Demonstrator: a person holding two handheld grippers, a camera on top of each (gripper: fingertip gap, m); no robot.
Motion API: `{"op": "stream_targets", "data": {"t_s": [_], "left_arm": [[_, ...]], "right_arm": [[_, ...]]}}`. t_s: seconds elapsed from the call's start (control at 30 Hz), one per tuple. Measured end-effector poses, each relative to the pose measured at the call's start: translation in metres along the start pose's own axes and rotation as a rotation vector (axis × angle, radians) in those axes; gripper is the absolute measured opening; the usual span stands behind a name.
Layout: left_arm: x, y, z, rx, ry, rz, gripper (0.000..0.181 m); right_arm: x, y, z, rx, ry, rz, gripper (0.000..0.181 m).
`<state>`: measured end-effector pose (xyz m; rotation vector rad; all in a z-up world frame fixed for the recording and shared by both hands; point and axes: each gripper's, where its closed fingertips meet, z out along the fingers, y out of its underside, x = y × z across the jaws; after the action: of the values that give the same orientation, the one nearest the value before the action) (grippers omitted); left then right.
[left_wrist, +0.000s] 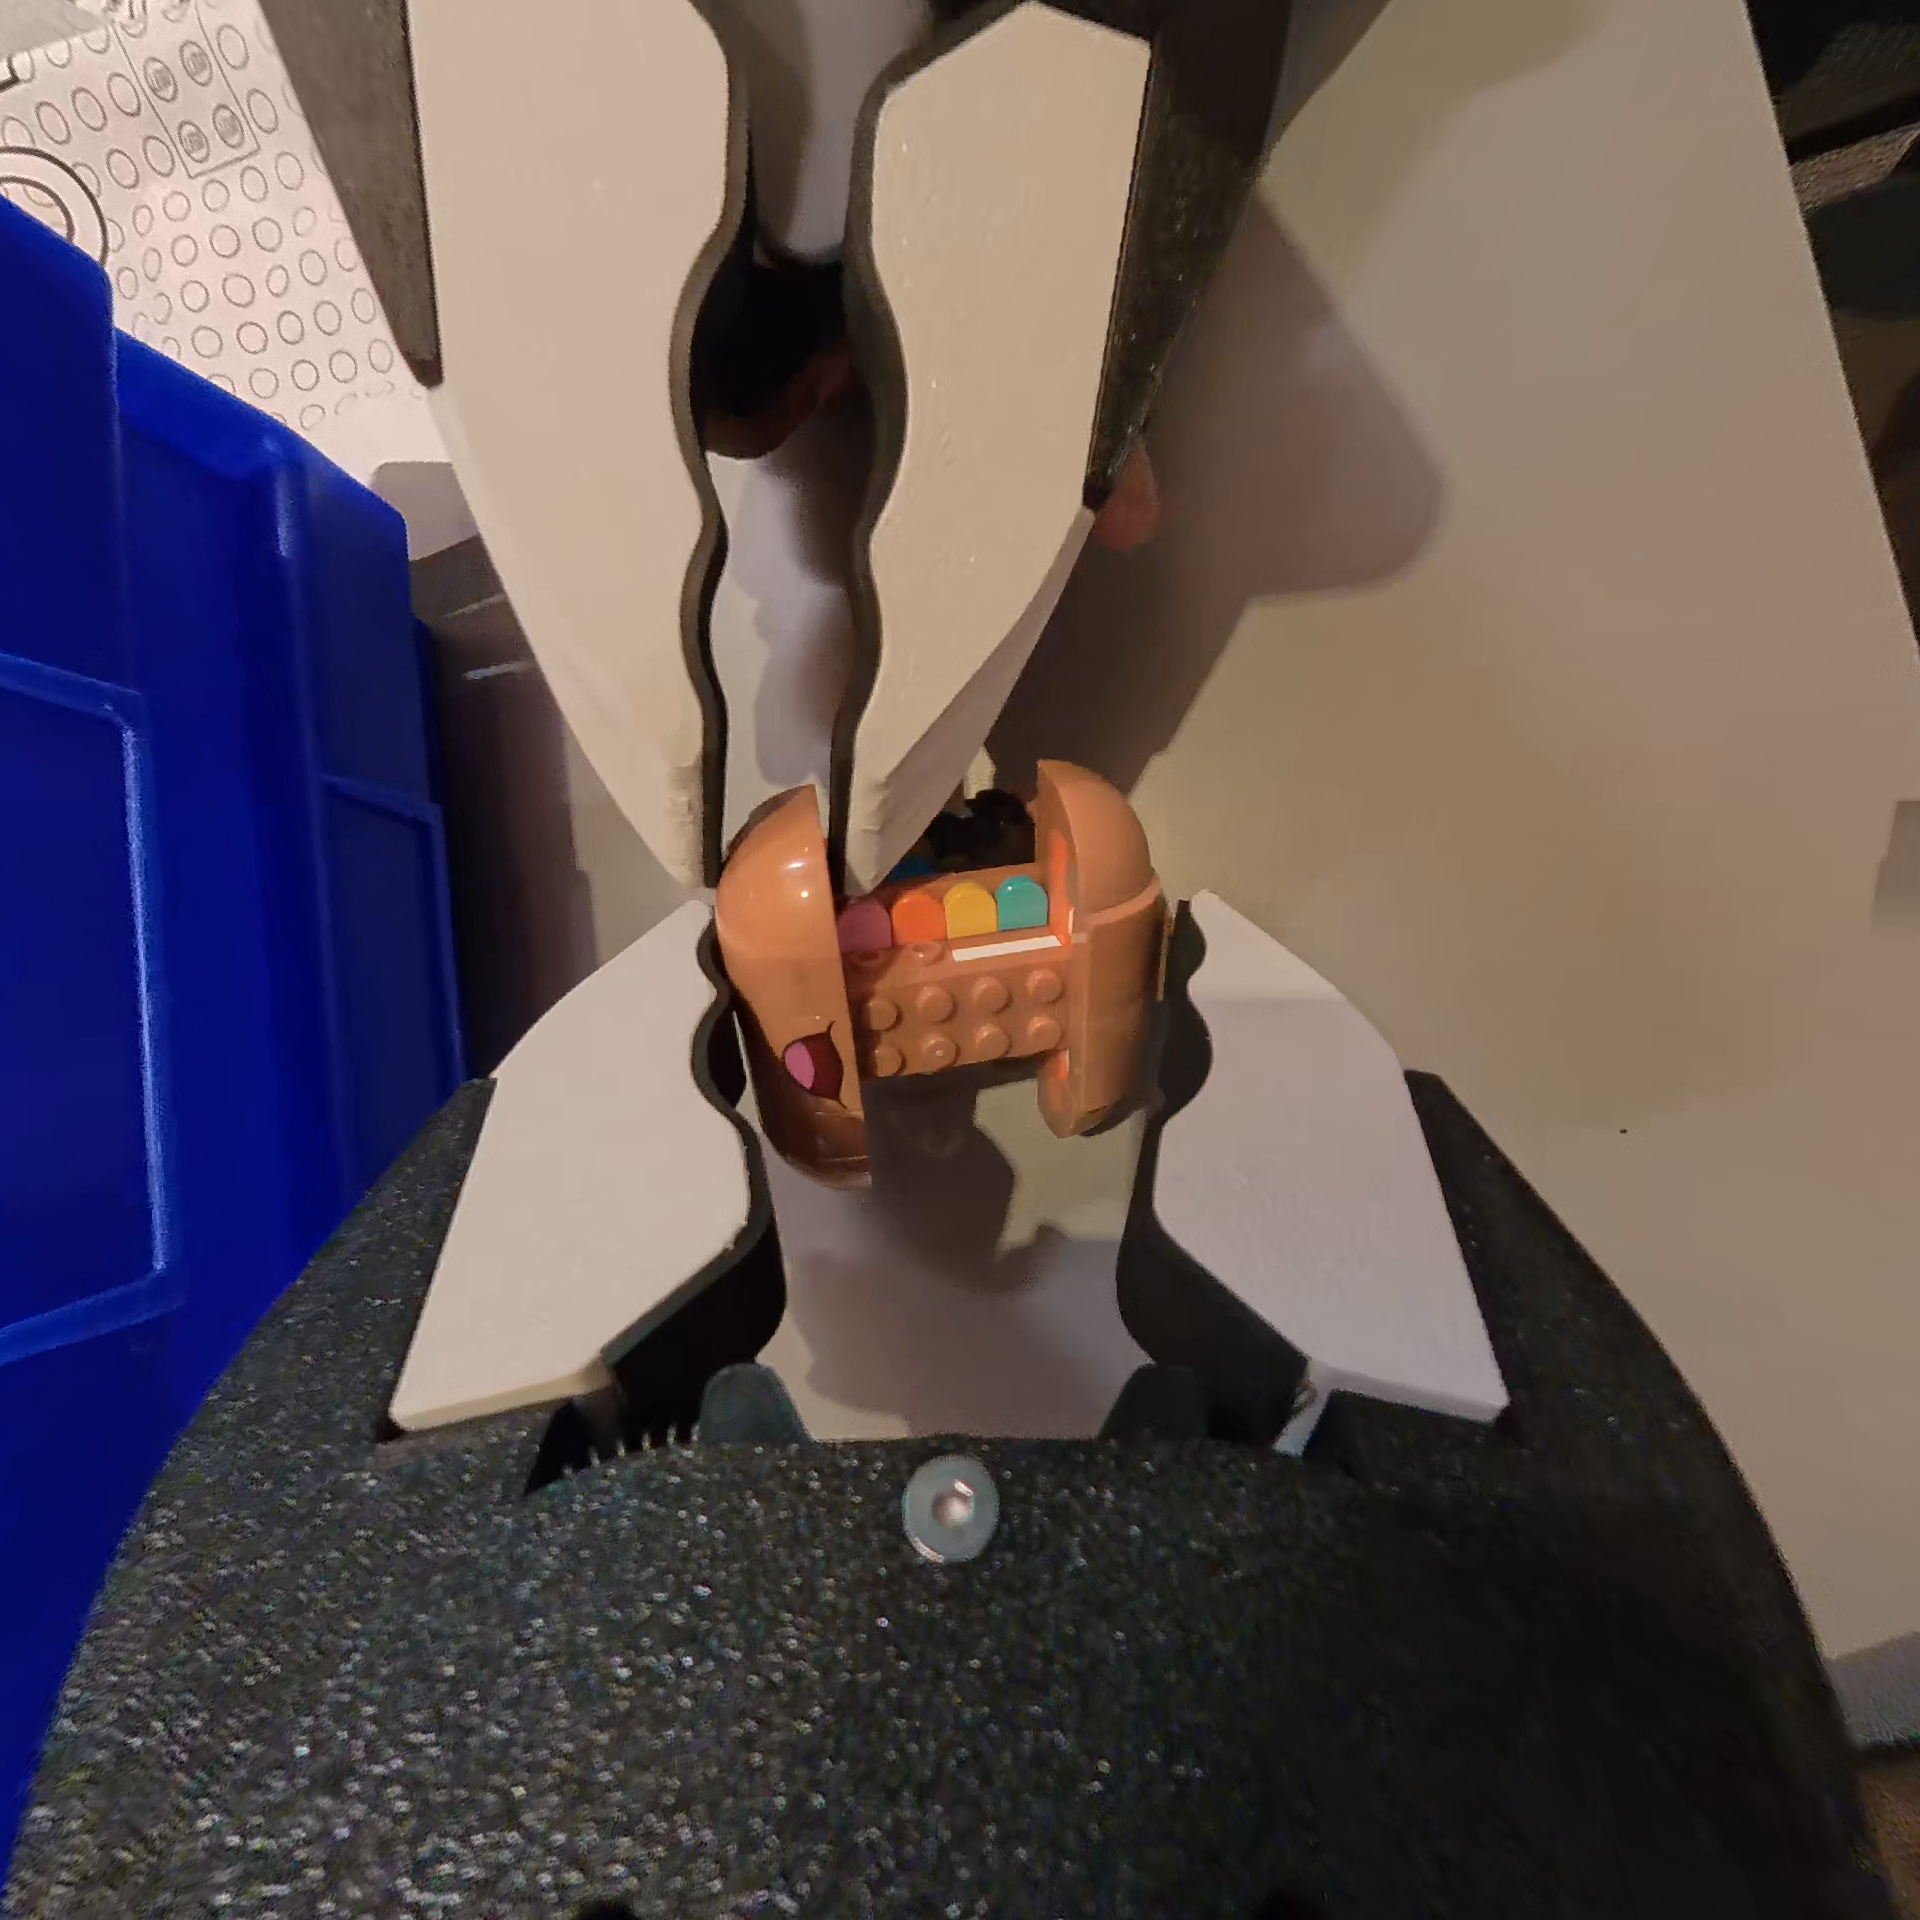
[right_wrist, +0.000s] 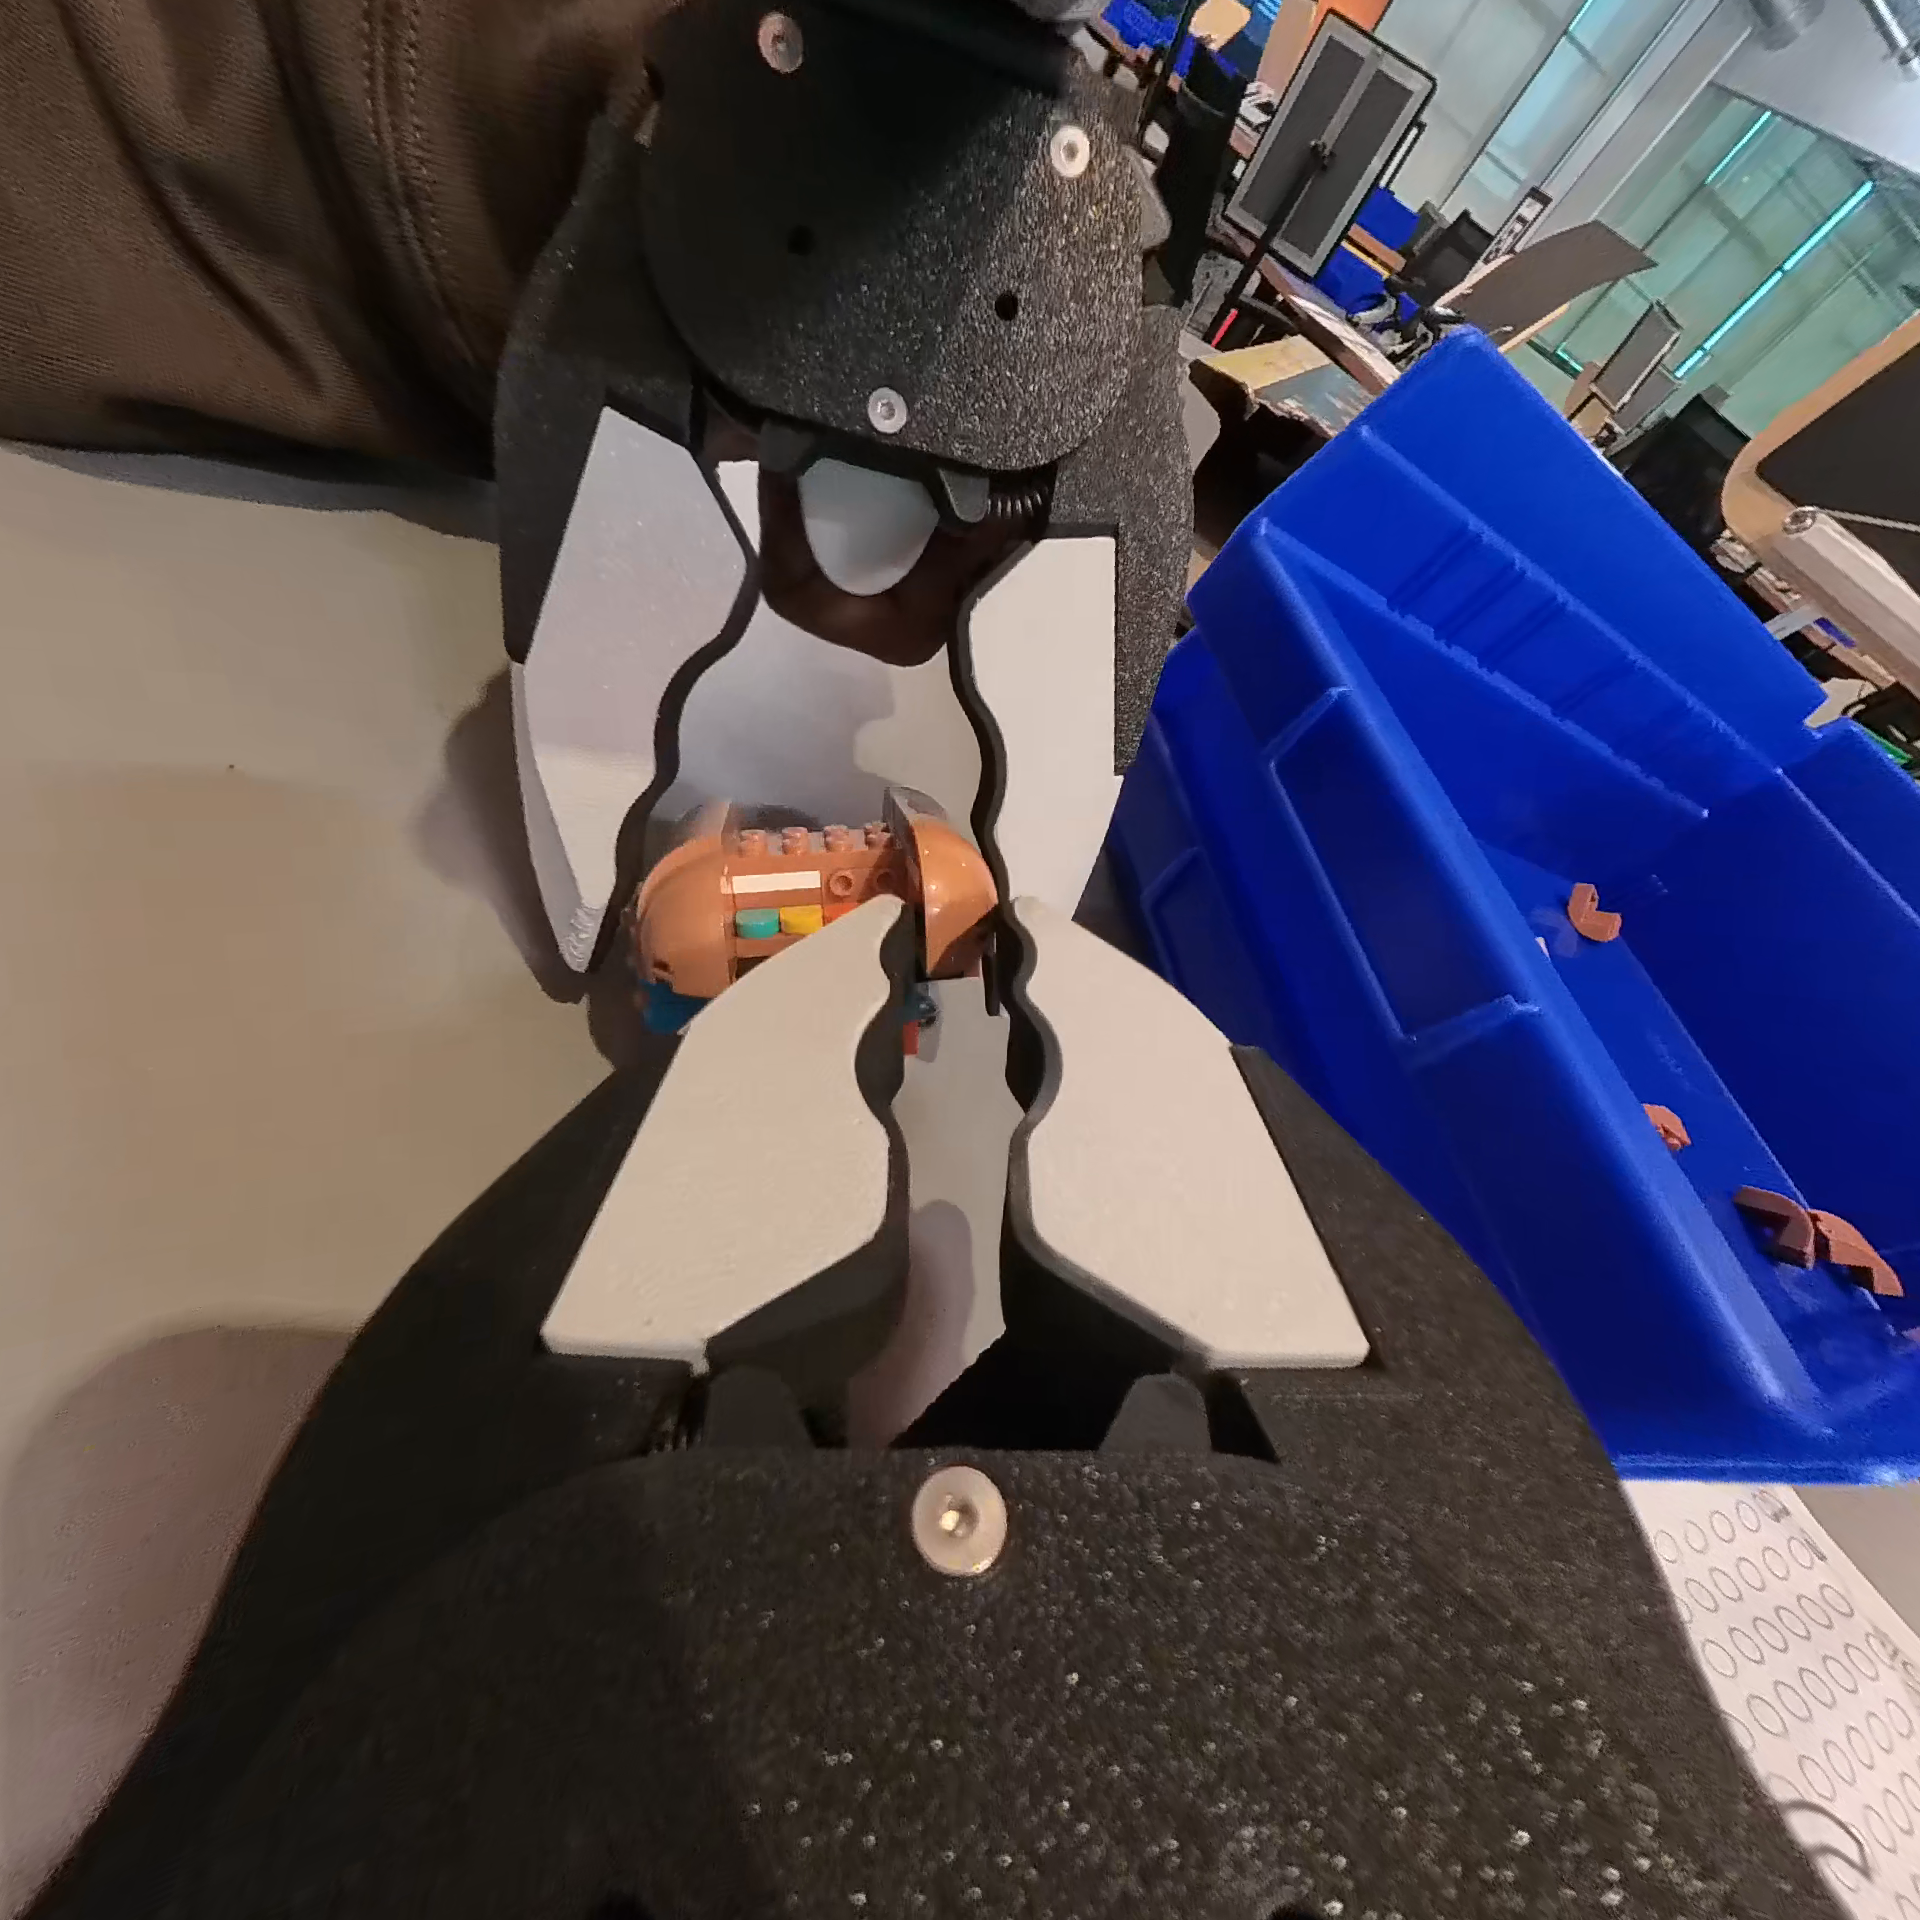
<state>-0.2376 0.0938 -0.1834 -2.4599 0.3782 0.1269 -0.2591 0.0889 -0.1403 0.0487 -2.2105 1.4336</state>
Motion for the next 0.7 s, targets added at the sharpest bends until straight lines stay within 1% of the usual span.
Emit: {"op": "stream_targets", "data": {"t_s": [0.13, 0.3, 0.4, 0.5, 0.53, 0.6, 0.63, 0.7], "left_arm": [[0.0, 0.001, 0.0, 0.014, 0.008, -0.024, 0.079], [-0.002, 0.003, 0.001, 0.025, 0.016, -0.053, 0.077], [-0.002, 0.002, 0.001, 0.03, 0.013, -0.041, 0.077], [-0.001, 0.002, 0.002, 0.01, -0.006, 0.002, 0.076], [-0.001, 0.001, 0.002, 0.002, -0.012, 0.017, 0.076], [0.0, 0.0, 0.003, -0.002, -0.015, 0.033, 0.076], [0.0, -0.001, 0.004, 0.002, -0.013, 0.039, 0.076], [0.001, -0.002, 0.004, 0.005, -0.013, 0.044, 0.076]], "right_arm": [[0.001, 0.003, -0.002, -0.015, 0.006, -0.015, 0.014], [0.0, 0.016, -0.003, -0.085, 0.007, -0.033, 0.015], [0.0, 0.016, -0.004, -0.088, 0.0, -0.028, 0.014], [-0.002, 0.015, -0.006, -0.1, -0.008, -0.073, 0.015], [-0.003, 0.015, -0.007, -0.105, -0.012, -0.09, 0.016], [-0.006, 0.015, -0.007, -0.116, -0.018, -0.113, 0.031], [-0.007, 0.015, -0.006, -0.122, -0.018, -0.125, 0.036], [-0.009, 0.015, -0.006, -0.123, -0.027, -0.143, 0.032]]}}
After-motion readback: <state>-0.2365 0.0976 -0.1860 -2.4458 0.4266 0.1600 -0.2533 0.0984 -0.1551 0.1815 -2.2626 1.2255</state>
